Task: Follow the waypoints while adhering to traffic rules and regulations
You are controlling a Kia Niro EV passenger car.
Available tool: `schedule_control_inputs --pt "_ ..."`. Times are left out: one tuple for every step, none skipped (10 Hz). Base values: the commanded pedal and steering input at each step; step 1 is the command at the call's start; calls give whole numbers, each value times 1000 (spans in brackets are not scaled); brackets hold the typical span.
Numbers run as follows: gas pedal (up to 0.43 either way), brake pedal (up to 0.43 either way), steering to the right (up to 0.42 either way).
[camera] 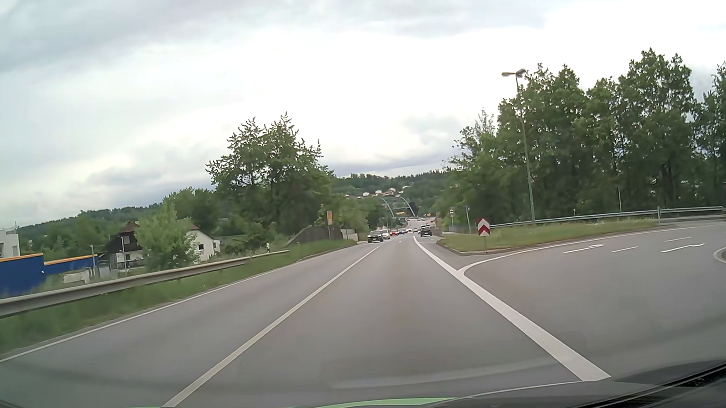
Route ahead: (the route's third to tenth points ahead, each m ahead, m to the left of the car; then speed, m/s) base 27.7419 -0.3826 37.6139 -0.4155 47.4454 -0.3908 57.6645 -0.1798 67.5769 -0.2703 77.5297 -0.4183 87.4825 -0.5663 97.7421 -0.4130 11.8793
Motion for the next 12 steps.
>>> schedule_control_inputs --pt "20 0 -2" --pt "20 0 -2" --pt "20 0 -2" --pt "8 0 -3" --pt "8 0 -3" --pt "8 0 -2" --pt "20 0 -2" --pt "28 0 -2" --pt "28 0 -2" --pt "28 0 -2" --pt "28 0 -2" --pt "39 0 -2"
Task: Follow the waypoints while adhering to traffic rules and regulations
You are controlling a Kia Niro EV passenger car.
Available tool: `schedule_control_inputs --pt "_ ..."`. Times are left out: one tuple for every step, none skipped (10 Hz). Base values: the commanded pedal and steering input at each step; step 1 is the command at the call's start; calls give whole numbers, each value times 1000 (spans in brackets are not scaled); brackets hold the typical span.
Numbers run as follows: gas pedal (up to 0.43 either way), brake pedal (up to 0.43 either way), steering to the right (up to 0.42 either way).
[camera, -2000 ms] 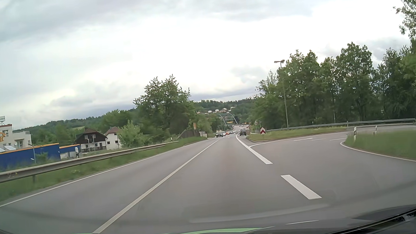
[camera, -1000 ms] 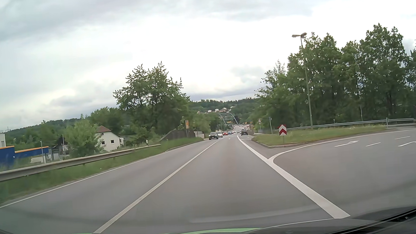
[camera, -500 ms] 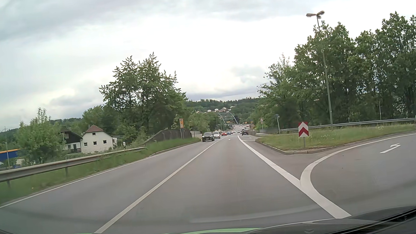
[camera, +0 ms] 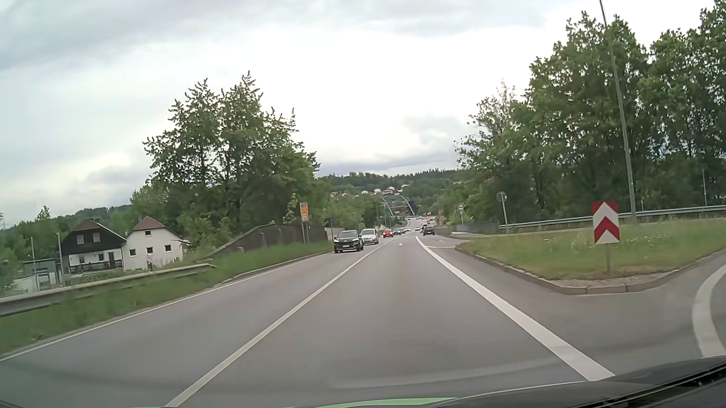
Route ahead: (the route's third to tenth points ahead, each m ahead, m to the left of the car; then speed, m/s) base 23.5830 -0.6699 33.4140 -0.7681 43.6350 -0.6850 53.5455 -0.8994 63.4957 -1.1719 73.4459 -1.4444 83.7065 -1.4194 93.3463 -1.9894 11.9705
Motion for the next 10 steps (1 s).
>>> schedule_control_inputs --pt "39 0 -2" --pt "39 0 -2" --pt "39 0 -2" --pt "39 0 -2" --pt "39 0 -2" --pt "39 0 -2" --pt "39 0 -1" --pt "39 0 0" --pt "39 0 0" --pt "39 0 1"
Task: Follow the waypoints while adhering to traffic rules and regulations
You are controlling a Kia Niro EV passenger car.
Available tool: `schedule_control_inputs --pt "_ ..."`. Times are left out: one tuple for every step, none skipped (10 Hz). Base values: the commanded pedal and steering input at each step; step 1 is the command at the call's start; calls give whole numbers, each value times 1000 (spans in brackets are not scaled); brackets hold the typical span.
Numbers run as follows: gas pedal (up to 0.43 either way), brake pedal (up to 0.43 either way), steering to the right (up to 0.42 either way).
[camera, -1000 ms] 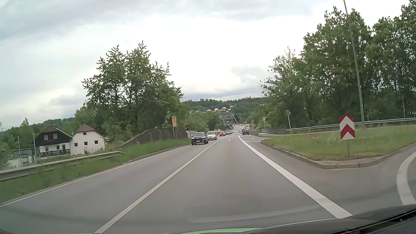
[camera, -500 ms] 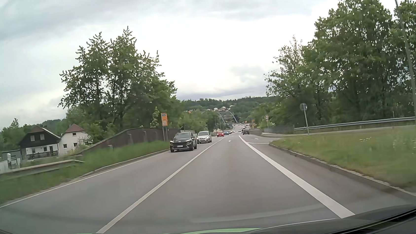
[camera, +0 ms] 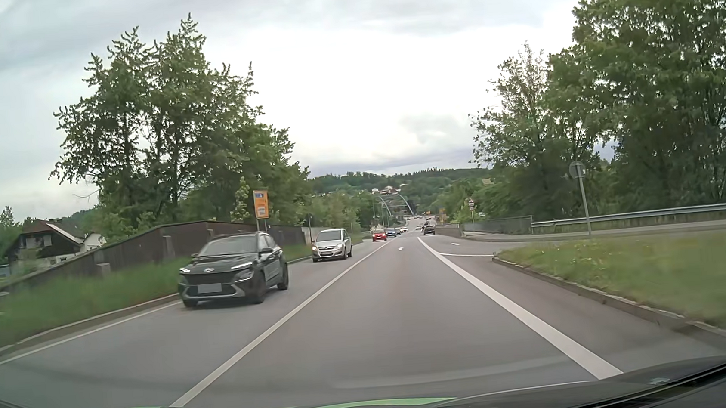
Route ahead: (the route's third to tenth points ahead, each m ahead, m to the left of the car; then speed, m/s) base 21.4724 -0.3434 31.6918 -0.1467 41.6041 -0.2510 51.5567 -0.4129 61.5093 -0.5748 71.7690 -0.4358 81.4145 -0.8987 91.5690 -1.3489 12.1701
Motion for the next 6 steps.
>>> schedule_control_inputs --pt "39 0 1" --pt "39 0 0" --pt "39 0 0" --pt "28 0 1" --pt "28 0 0" --pt "28 0 1"
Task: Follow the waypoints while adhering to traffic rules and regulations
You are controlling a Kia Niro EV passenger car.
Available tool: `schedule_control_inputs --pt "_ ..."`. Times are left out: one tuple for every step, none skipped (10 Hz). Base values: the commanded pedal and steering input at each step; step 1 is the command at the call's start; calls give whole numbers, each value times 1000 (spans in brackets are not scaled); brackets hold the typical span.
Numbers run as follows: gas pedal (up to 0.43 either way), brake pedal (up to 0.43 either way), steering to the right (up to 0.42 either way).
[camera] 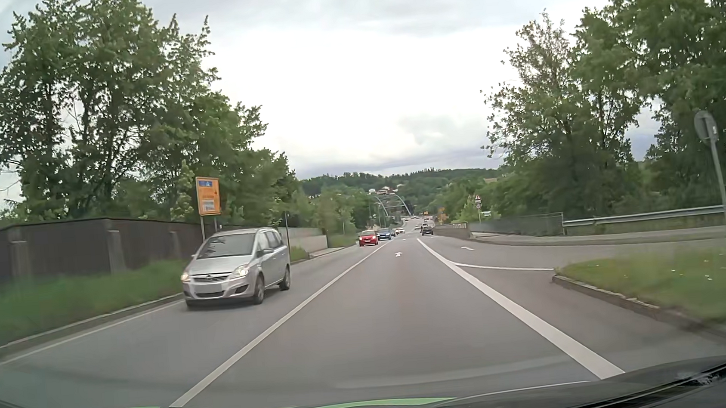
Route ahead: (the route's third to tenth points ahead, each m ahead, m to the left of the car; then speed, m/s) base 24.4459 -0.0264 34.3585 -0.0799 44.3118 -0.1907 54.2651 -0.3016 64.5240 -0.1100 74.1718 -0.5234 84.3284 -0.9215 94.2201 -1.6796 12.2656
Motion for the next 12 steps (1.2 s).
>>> schedule_control_inputs --pt "28 0 1" --pt "28 0 1" --pt "28 0 1" --pt "28 0 1" --pt "28 0 1" --pt "28 0 0" --pt "28 0 0" --pt "28 0 0" --pt "28 0 -1" --pt "28 0 -1" --pt "28 0 -1" --pt "28 0 -1"
